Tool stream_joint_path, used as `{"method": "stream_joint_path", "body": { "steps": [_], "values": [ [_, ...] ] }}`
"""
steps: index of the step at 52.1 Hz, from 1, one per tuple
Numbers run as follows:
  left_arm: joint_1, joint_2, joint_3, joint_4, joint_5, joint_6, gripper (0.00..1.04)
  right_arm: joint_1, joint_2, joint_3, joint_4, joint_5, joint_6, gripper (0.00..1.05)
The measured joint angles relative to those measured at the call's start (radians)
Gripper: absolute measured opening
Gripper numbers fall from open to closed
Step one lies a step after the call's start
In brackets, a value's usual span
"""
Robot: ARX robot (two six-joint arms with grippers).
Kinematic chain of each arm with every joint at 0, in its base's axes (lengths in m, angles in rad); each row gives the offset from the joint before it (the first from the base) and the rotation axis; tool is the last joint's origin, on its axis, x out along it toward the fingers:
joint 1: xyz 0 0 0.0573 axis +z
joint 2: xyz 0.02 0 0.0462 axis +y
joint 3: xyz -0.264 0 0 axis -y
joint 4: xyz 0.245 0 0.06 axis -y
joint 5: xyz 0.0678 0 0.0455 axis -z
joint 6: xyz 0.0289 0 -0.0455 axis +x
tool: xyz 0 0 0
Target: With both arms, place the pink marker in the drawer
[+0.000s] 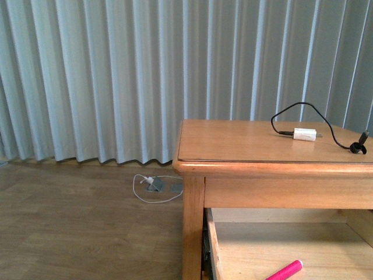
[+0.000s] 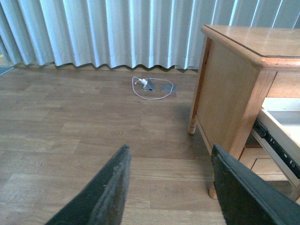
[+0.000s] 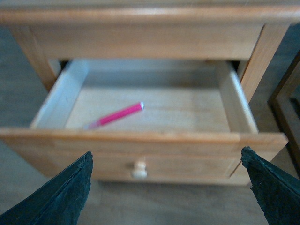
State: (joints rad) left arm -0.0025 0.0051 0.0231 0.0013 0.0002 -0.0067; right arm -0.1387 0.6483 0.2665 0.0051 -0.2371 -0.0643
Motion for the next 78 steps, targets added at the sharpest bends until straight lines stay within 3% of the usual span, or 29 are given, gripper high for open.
{"method": "stream_joint_path", "body": {
  "steps": [6, 14, 37, 49, 64, 78],
  "values": [
    [0.000, 0.000, 0.000, 0.000, 0.000, 0.000, 0.75, 0.011, 0.118, 0.018, -0.097, -0.053, -0.089, 0.96],
    [0.000, 0.000, 0.000, 0.000, 0.000, 0.001, 1.00, 0.015, 0.318, 0.049, -0.039, -0.047, -0.162, 0.96],
    [0.000, 0.000, 0.000, 0.000, 0.000, 0.002, 0.99, 0.082, 0.884, 0.216, 0.282, 0.115, -0.096, 0.96],
    [0.000, 0.000, 0.000, 0.000, 0.000, 0.002, 0.99, 0.118, 1.039, 0.302, 0.420, 0.211, -0.033, 0.96],
    [0.000, 0.000, 0.000, 0.000, 0.000, 0.002, 0.99, 0.143, 1.228, 0.480, 0.526, 0.249, 0.025, 0.96],
    [0.000, 0.000, 0.000, 0.000, 0.000, 0.002, 0.99, 0.151, 1.429, 0.626, 0.738, 0.251, 0.085, 0.96]
  ]
}}
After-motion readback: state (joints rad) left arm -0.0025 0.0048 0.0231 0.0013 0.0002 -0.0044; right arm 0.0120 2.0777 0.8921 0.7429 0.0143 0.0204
